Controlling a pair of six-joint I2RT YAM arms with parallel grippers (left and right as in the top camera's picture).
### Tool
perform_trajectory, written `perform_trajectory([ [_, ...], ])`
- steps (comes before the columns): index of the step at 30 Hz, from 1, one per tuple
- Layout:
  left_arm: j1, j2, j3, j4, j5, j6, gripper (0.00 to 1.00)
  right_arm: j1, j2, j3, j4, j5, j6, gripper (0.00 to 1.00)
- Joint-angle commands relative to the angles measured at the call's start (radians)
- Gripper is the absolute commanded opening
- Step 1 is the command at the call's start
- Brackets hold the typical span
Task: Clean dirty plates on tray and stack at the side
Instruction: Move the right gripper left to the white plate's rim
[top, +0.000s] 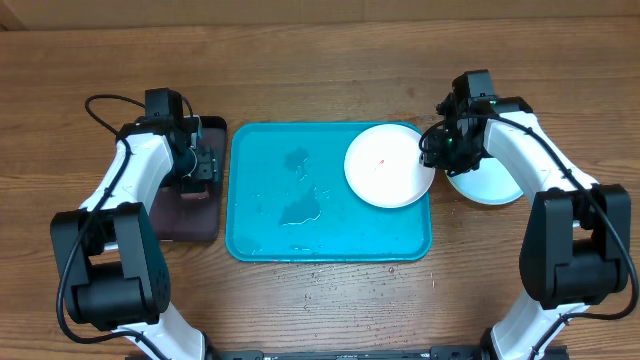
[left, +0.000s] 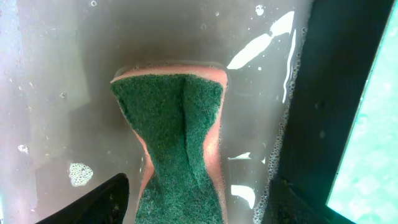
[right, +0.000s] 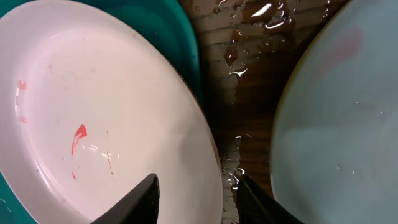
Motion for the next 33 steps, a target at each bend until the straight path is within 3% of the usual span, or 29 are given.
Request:
perform_trajectory([
  [1,0.006,-0.021,0.016,-0.003,0.014,-0.01,0.73,0.007,0.008,-0.005,-0.001,0.011,0.019,0.41],
  [6,0.006,-0.021,0.016,-0.004,0.011,-0.01,0.73,0.006,0.024,-0.005,0.011,-0.035,0.029,0.19],
  [10,0.006,-0.021,0.016,-0.005,0.011,-0.01,0.73,0.006,0.024,-0.002,0.018,-0.035,0.037,0.17],
  [18,0.006,-0.021,0.016,-0.006,0.011,-0.01,0.73,0.022,0.024,-0.002,-0.014,-0.041,0.037,0.18],
  [21,0.006,-0.021,0.016,-0.006,0.011,-0.009,0.73,0.053,0.024,-0.002,-0.029,-0.042,0.036,0.29],
  [23,0.006,-0.021,0.016,-0.006,0.011,-0.01,0.73,0.069,0.024,-0.002,-0.04,-0.04,0.046,0.29],
  [33,0.006,-0.021,0.016,-0.006,0.011,-0.01,0.73,0.092,0.024,-0.003,-0.109,-0.004,0.27,0.29],
])
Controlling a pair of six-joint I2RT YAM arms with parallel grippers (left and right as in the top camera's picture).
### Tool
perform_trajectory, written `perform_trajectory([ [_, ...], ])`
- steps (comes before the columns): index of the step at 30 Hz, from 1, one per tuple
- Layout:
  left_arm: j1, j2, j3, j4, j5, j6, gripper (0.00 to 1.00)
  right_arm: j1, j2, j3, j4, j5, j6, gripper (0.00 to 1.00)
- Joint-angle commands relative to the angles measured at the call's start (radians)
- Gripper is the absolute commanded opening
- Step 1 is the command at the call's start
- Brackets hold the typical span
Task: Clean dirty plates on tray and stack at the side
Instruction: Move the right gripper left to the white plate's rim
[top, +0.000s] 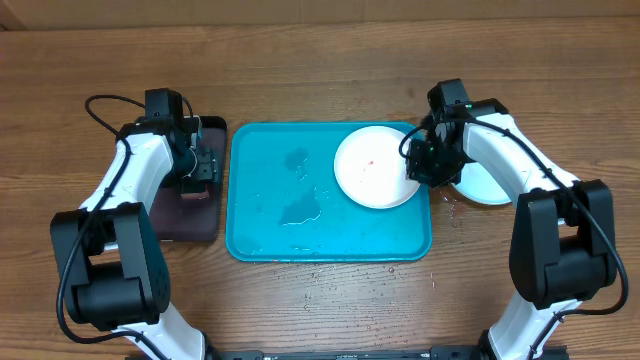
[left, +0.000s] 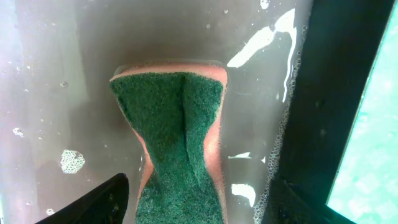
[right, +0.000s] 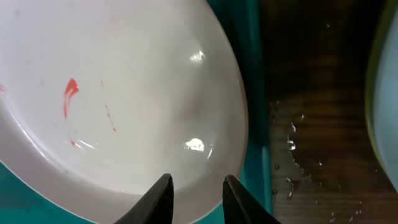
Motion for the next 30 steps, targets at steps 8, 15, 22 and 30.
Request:
perform_trajectory([
  [8,0.006,-0.021,0.016,-0.003,0.011,-0.01,0.73,0.013,0.019,-0.003,-0.045,0.056,0.158,0.31],
  [15,0.006,-0.021,0.016,-0.005,0.011,-0.01,0.73,0.033,0.07,-0.003,0.002,0.056,0.158,0.31],
  [22,0.006,-0.021,0.016,-0.008,0.011,-0.009,0.73,0.037,0.106,0.0,0.07,0.044,0.094,0.15],
  [30,0.006,-0.021,0.016,-0.008,0.011,-0.01,0.73,0.101,0.104,0.005,0.042,-0.051,0.059,0.08],
])
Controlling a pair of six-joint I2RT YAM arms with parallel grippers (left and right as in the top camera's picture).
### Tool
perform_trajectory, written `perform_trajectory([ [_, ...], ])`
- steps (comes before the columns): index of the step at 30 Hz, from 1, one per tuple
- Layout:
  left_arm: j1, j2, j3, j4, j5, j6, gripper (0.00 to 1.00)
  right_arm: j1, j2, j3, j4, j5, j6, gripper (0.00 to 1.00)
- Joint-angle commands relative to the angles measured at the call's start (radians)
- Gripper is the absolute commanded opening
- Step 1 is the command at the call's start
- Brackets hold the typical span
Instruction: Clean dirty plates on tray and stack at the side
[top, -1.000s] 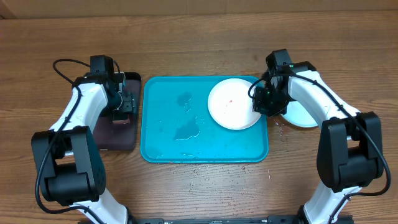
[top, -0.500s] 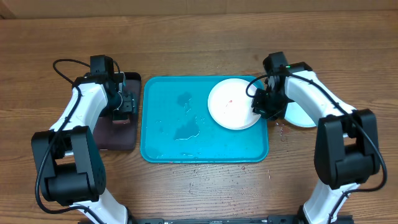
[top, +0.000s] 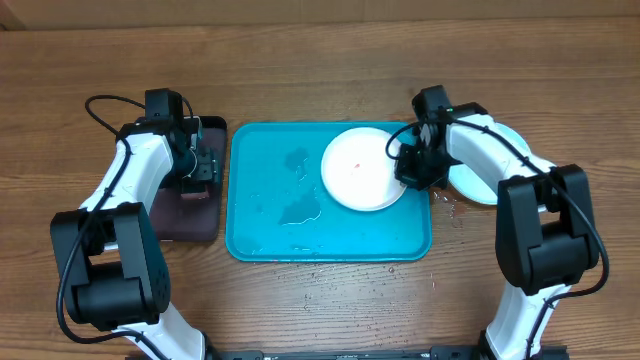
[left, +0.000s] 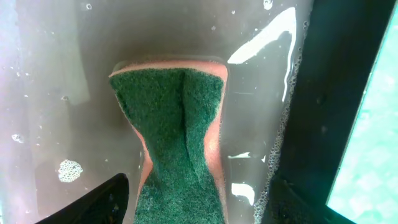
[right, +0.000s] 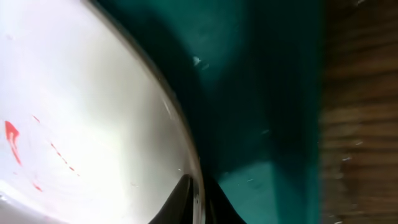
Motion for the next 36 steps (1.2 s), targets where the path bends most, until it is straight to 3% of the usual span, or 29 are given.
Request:
perform_trajectory([
  [1,0.006,-0.021,0.016,0.0,0.011,-0.01,0.73,0.059,0.017,0.002,-0.009,-0.08,-0.025,0.07],
  [5,0.006,-0.021,0.016,0.0,0.011,-0.01,0.73,0.105,0.017,0.006,0.001,-0.109,-0.034,0.1],
  [8,0.006,-0.021,0.016,0.0,0.011,-0.01,0.73,0.113,0.017,0.028,0.026,-0.103,-0.09,0.28],
  [13,0.006,-0.021,0.016,-0.001,0.011,-0.01,0.73,0.104,0.017,0.054,0.094,0.001,-0.104,0.33],
  [17,0.006,-0.021,0.016,-0.001,0.011,-0.01,0.73,0.104,0.018,0.054,0.132,0.034,-0.117,0.31],
  [29,0.006,-0.019,0.015,0.002,0.011,-0.011,0.72,0.129,0.018,0.02,0.097,0.035,-0.119,0.04],
  [36,0.006,-0.019,0.012,0.024,0.007,-0.06,0.72,0.129,0.018,0.02,0.104,0.035,-0.118,0.04],
])
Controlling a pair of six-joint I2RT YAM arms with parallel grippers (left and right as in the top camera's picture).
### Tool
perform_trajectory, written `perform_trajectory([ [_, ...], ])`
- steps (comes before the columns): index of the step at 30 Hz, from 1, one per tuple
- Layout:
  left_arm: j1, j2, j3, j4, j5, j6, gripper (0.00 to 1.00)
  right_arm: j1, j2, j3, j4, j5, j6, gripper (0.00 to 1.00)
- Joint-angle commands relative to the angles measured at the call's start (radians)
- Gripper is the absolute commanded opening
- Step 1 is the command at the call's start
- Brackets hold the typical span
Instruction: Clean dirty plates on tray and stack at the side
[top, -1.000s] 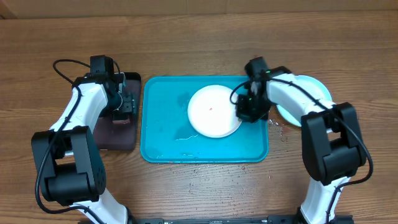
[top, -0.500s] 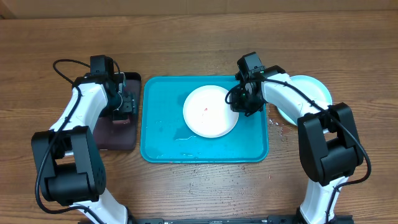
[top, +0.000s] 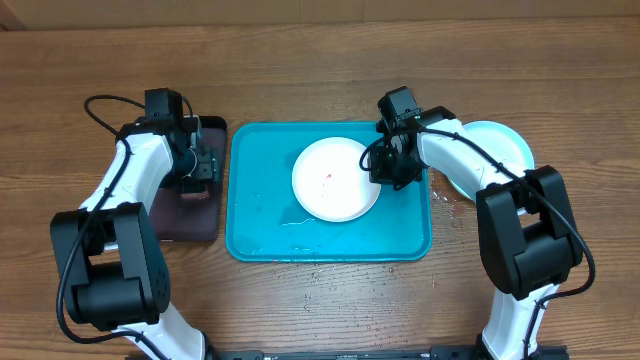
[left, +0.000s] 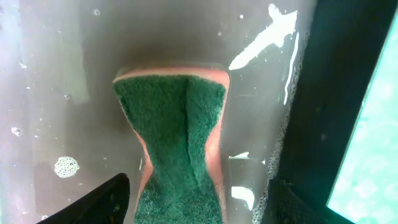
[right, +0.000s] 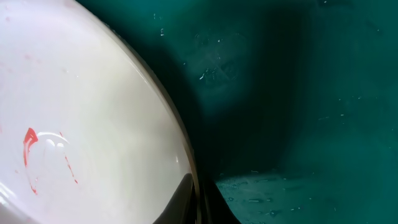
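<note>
A white plate (top: 335, 180) with a red smear (right: 30, 140) lies in the middle of the teal tray (top: 260, 235). My right gripper (top: 383, 167) is shut on the plate's right rim (right: 186, 149), with one finger on each side of the edge. A second white plate (top: 500, 142) rests on the table to the right of the tray. My left gripper (top: 198, 165) is shut on a green and pink sponge (left: 177, 143), pinched at its waist, over a dark basin of soapy water (top: 180, 225) left of the tray.
Patches of water (top: 300, 205) lie on the tray's floor left of the dirty plate. Droplets wet the wooden table (top: 445, 205) just right of the tray. The basin's dark wall (left: 329, 112) stands between the sponge and the tray.
My right gripper, still pinching the dirty plate's rim, has moved left with it, from the tray's right part to its middle. The left gripper and sponge stayed put.
The dirty plate first lay at the tray's far right corner, my right gripper open astride its rim beside the clean plate. The jaws then narrowed and shut on the rim, and the plate has shifted left in steps to the tray's middle. The left gripper held the sponge in the basin throughout.
</note>
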Motion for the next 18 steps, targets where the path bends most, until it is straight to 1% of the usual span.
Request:
perform_trajectory([
  [1,0.005,-0.019,0.01,0.021,0.008,-0.05,0.72,0.005,0.009,-0.006,0.009,0.007,0.0,0.04],
  [5,0.005,-0.019,0.0,0.047,0.007,-0.063,0.69,0.005,0.009,-0.006,0.008,0.007,0.0,0.04],
  [7,0.005,-0.019,-0.011,0.059,0.004,-0.068,0.66,0.005,0.009,-0.006,0.008,0.007,0.0,0.04],
  [11,0.006,-0.019,-0.044,0.096,-0.02,-0.078,0.63,0.005,0.009,-0.006,0.008,0.007,0.0,0.04],
  [14,0.005,-0.019,-0.062,0.118,-0.06,-0.1,0.61,0.005,0.009,-0.006,0.006,0.007,0.0,0.04],
  [18,0.006,-0.019,-0.092,0.158,-0.06,-0.1,0.61,0.005,0.009,-0.006,0.006,0.006,0.0,0.04],
])
